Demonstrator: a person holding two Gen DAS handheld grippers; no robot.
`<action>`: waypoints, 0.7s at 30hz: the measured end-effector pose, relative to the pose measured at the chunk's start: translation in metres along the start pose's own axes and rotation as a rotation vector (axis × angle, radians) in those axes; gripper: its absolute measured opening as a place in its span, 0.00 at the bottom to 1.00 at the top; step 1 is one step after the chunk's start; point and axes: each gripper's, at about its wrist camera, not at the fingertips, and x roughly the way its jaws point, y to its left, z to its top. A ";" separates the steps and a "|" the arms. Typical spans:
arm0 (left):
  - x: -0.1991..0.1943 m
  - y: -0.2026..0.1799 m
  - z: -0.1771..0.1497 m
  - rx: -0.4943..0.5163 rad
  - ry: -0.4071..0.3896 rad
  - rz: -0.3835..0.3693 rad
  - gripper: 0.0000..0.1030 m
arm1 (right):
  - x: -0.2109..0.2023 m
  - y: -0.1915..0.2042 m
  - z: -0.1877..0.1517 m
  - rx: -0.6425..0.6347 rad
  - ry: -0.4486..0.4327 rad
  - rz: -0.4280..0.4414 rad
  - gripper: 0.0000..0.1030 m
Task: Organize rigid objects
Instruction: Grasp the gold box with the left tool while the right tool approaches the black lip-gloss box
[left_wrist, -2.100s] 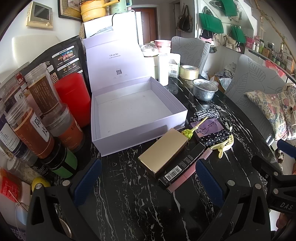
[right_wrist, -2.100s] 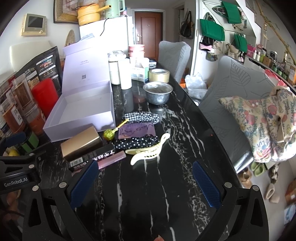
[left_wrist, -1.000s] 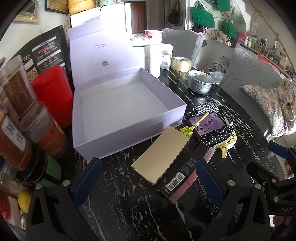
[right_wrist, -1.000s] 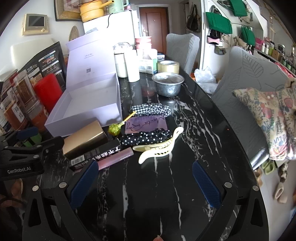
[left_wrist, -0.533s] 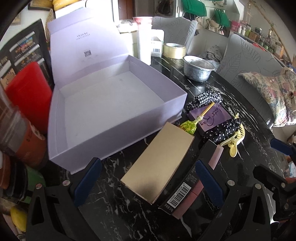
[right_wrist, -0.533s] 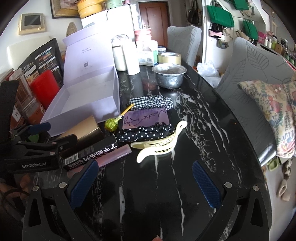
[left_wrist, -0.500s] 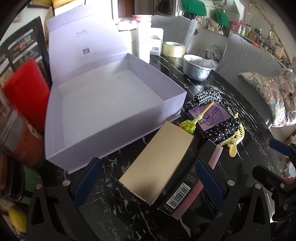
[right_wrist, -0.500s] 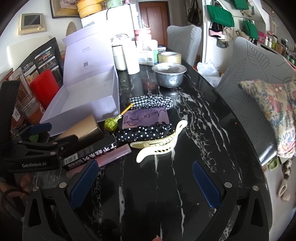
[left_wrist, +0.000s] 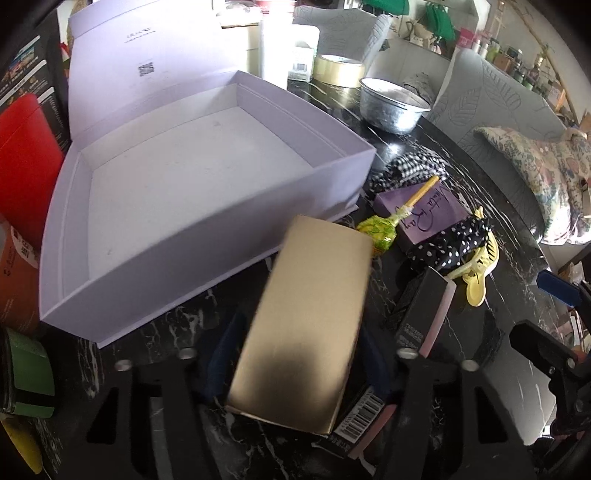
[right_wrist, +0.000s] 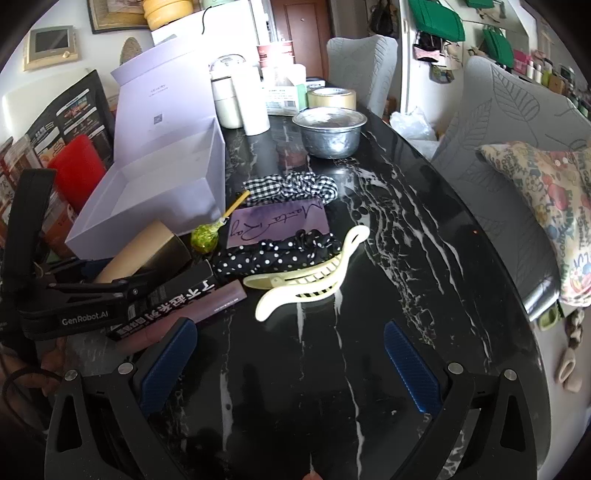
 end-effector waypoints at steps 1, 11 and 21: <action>0.000 -0.002 -0.001 0.004 -0.005 0.005 0.47 | 0.001 -0.001 0.000 0.003 0.001 -0.001 1.00; -0.011 -0.010 -0.018 -0.019 0.006 -0.003 0.43 | 0.005 0.002 -0.004 -0.007 0.009 0.017 1.00; -0.024 -0.027 -0.040 -0.064 0.016 -0.058 0.43 | 0.004 0.012 -0.017 -0.035 0.017 0.047 1.00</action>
